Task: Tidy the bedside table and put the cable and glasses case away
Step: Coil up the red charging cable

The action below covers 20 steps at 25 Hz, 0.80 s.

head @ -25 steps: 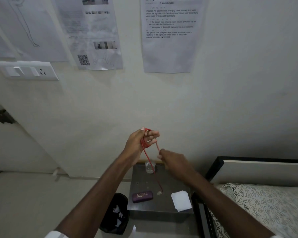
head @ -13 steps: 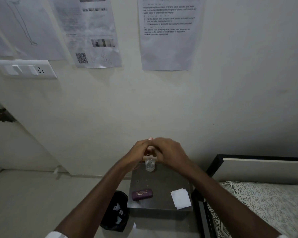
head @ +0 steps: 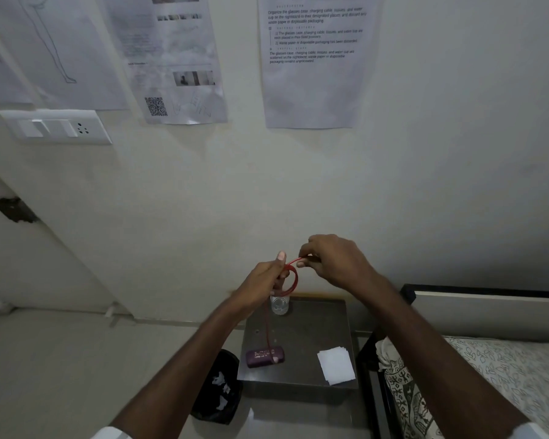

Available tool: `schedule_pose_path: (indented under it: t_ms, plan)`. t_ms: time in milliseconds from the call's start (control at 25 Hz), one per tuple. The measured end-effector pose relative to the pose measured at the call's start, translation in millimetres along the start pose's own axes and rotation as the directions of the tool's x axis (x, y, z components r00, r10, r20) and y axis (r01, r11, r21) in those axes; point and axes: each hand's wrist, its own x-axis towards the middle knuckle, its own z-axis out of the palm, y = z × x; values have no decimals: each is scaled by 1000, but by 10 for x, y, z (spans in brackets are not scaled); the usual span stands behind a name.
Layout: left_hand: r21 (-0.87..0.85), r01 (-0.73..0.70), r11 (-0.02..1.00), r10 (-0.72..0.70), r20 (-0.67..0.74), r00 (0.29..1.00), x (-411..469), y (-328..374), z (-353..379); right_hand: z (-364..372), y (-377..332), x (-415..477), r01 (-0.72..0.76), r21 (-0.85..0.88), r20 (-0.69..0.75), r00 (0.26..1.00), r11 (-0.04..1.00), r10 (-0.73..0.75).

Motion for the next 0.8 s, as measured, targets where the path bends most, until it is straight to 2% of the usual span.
schedule_pose_path:
  t_ms: [120,240,280,360,440,560,720,800]
  plan:
    - [-53,16,998,-14,39,999,-2,19,29,-15,-32,23,-61,88,-66,996,994,66]
    - [-169,28,985,-16,74,997,-20,60,38,85,-34,0,-28,251,-170,983,968,73]
    - [-201,28,979,-13,74,997,-23,67,39,131,-34,-23,-28,372,-188,976,928,105]
    - [-229,12,973,4,70,998,-30,76,44,226,-61,-74,-85,615,-151,963,784,223]
    - [-197,-10,980,20,51,998,-33,69,54,328,-91,-114,-169,754,-77,937,635,340]
    - [-124,-23,992,20,-22,1000,-13,25,66,445,-100,-155,-235,836,24,919,496,394]
    - [-119,-19,993,9,-84,996,36,-8,88,483,-72,-180,-215,819,30,942,532,334]
    - [-168,-24,986,5,-110,994,53,6,90,462,-75,-203,-203,849,57,954,489,296]
